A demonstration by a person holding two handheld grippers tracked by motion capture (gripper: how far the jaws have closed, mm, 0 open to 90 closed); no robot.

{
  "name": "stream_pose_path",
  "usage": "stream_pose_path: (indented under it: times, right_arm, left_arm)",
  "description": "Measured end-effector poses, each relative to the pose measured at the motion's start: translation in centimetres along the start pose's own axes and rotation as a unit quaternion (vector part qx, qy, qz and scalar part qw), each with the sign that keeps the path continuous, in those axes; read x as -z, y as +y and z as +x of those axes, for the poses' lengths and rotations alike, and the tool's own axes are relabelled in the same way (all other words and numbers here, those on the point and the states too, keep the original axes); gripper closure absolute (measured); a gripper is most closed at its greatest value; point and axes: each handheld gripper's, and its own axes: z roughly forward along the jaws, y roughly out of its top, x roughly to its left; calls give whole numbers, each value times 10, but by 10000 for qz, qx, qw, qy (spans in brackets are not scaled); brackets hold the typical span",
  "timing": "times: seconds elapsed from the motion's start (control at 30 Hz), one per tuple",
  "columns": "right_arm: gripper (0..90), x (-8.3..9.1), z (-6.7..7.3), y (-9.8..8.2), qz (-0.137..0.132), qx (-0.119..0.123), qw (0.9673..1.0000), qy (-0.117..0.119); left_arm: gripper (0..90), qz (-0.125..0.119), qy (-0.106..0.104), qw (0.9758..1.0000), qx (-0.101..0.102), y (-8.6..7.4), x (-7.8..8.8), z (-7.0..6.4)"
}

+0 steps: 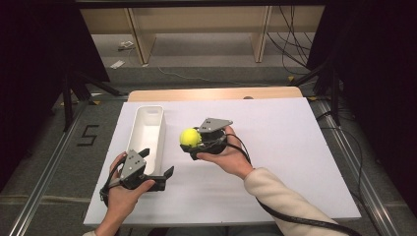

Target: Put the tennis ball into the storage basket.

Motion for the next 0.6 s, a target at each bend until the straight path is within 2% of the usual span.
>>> stream_pose_path:
  times: [0.6]
  right_arm:
    - [262,-5,-1,5,-5,21,10000,-13]
  left_arm:
    - [0,11,1,10000,-8,0,0,0]
